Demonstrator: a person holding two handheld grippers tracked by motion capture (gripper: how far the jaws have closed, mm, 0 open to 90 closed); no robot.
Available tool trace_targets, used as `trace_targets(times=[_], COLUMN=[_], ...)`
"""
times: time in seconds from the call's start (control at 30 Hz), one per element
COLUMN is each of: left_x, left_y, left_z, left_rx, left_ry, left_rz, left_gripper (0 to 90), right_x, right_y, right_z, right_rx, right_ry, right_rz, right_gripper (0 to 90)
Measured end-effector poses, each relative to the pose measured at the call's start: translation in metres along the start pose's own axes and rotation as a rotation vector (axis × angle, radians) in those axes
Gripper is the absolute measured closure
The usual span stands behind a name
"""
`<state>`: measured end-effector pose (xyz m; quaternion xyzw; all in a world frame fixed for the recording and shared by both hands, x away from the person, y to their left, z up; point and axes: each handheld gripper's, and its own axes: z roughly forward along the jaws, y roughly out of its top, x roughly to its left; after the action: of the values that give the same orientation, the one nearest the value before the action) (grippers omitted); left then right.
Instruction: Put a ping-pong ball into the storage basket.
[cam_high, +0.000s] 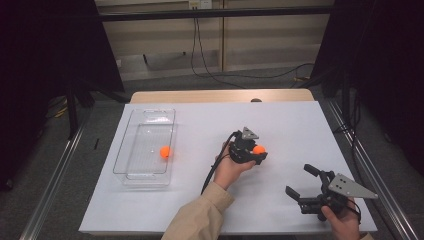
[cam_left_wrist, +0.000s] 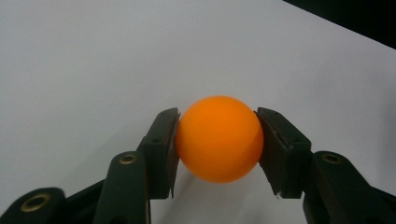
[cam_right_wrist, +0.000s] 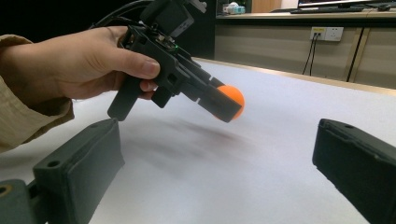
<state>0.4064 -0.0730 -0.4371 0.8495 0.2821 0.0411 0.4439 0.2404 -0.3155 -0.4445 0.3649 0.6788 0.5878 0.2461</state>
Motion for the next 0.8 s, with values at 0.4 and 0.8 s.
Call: trace_targets(times=[0.4, 0.8], left_x=[0.009, 0.013], left_y=[-0.008, -0.012], left_z=[-0.011, -0.015], left_rx=[-0.007, 0.009], left_ry=[0.021, 0.025], left_rz=[-0.021, -0.032], left_gripper=[51.1, 51.0], right_x=[0.000, 0.000], right_y=[0.001, 0.001], right_z=[-0.001, -0.002], right_rx=[-0.005, -0.007], right_ry=[-0.003, -0.003], right_rz=[-0.011, -0.010], right_gripper=[1.3, 1.3])
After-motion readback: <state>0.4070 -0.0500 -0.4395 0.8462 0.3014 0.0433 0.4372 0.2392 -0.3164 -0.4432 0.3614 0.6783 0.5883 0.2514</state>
